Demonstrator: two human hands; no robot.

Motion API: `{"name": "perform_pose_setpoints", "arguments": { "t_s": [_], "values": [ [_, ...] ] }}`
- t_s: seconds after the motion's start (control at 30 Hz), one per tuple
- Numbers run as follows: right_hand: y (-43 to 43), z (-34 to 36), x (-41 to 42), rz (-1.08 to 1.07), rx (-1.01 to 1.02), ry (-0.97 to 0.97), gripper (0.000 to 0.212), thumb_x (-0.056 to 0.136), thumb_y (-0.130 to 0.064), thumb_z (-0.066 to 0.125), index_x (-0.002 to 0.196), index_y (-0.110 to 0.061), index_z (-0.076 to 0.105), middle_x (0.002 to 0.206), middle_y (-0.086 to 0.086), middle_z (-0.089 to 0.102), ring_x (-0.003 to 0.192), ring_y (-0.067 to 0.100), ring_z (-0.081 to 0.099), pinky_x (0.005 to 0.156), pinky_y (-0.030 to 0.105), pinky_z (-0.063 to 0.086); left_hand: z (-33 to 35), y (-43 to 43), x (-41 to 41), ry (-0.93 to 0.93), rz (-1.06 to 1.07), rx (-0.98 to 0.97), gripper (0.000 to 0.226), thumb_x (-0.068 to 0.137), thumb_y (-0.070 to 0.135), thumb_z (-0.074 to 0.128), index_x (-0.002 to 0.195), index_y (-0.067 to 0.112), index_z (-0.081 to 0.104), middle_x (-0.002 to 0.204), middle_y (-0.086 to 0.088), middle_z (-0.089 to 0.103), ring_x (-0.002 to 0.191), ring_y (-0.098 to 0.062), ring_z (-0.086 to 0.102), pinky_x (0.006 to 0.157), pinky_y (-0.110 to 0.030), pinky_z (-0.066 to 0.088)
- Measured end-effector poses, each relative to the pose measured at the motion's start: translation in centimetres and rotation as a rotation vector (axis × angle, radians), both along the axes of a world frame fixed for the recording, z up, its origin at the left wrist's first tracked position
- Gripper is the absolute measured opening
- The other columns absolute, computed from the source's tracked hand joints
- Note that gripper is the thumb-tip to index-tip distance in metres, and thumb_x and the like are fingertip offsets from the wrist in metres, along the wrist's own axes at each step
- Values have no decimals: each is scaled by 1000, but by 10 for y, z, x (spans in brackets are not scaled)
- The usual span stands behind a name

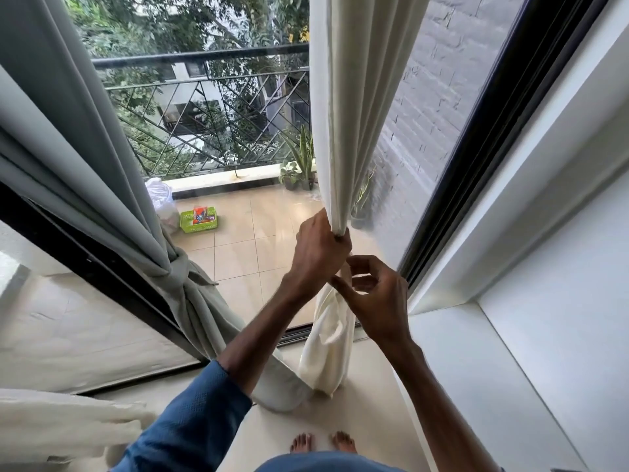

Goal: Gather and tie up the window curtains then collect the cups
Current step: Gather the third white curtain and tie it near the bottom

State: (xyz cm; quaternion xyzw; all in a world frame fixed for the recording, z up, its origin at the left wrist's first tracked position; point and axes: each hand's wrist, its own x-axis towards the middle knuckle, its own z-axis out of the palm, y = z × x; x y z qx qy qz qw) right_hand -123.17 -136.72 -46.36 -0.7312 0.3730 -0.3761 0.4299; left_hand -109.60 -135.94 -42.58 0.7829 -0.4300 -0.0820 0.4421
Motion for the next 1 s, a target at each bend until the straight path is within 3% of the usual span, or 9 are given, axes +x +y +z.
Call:
{"name": "perform_pose_setpoints", "arguments": {
  "t_s": [0.13, 0.27, 0.37, 0.47, 0.53, 0.73, 0.83, 0.9, 1.0],
  "values": [
    [-14, -3, -7, -65, -123, 30, 16, 90, -35, 75, 94, -20, 79, 81, -9, 75, 65, 7, 68, 60, 34, 56, -2, -2, 3, 30, -15, 9, 16, 85, 23, 53, 76, 10, 56, 65, -4, 63, 56, -28, 65, 50, -44, 56],
    [-31, -3, -20, 19, -122, 40, 15, 88, -33, 78, 98, -22, 81, 87, -12, 76, 76, 4, 67, 65, 25, 51, -3, -4, 6, -16, -30, 69, 23, 85, 33, 52, 77, 12, 58, 67, -4, 66, 57, -28, 65, 53, -40, 56],
    [-40, 1, -27, 65, -98, 33, 15, 83, -31, 82, 91, -19, 82, 77, -14, 73, 59, -1, 59, 58, 13, 40, -1, -2, 8, -170, -55, 166, 25, 90, 36, 54, 90, 11, 61, 84, -6, 63, 74, -27, 60, 59, -37, 50],
    [-54, 6, -36, 63, -116, 37, 13, 77, -34, 86, 85, -25, 82, 70, -19, 71, 52, 4, 53, 53, 19, 40, 3, 2, 16, -195, -156, 167, 26, 94, 33, 54, 108, 11, 60, 99, -7, 58, 86, -22, 53, 64, -36, 48],
    [-64, 8, -39, 39, -133, 74, 11, 75, -33, 87, 83, -29, 81, 70, -16, 72, 52, 12, 52, 52, 23, 39, 3, 4, 24, -174, -261, 140, 23, 96, 30, 55, 107, 11, 61, 97, -7, 62, 85, -24, 58, 65, -36, 49],
    [-83, 16, -35, 88, -137, 81, 10, 74, -26, 87, 81, -24, 80, 70, -11, 74, 50, 2, 54, 53, 18, 41, -7, 6, 44, 59, -495, 135, 36, 89, 52, 65, 105, 20, 67, 97, -3, 71, 89, -25, 68, 74, -46, 57],
    [-93, 11, -31, 160, -47, 81, 16, 72, -28, 89, 80, -20, 77, 73, -3, 74, 54, 13, 60, 53, 27, 48, -10, 6, 44, 94, -528, 139, 46, 88, 61, 63, 107, 20, 67, 101, -2, 71, 94, -26, 67, 77, -48, 57],
    [-99, 8, -31, 238, 40, 59, 26, 69, -33, 90, 85, -18, 75, 78, 6, 74, 69, 30, 70, 67, 47, 58, -11, 8, 44, 110, -514, 122, 43, 90, 58, 61, 107, 19, 66, 102, -3, 71, 95, -26, 67, 78, -49, 57],
    [-103, 11, -33, 363, 161, 35, 34, 70, -24, 92, 97, -14, 75, 88, 17, 73, 80, 25, 70, 81, 54, 58, -11, 10, 46, 91, -486, 95, 35, 92, 47, 59, 111, 17, 66, 104, -4, 70, 95, -25, 67, 79, -48, 56]
  ]
}}
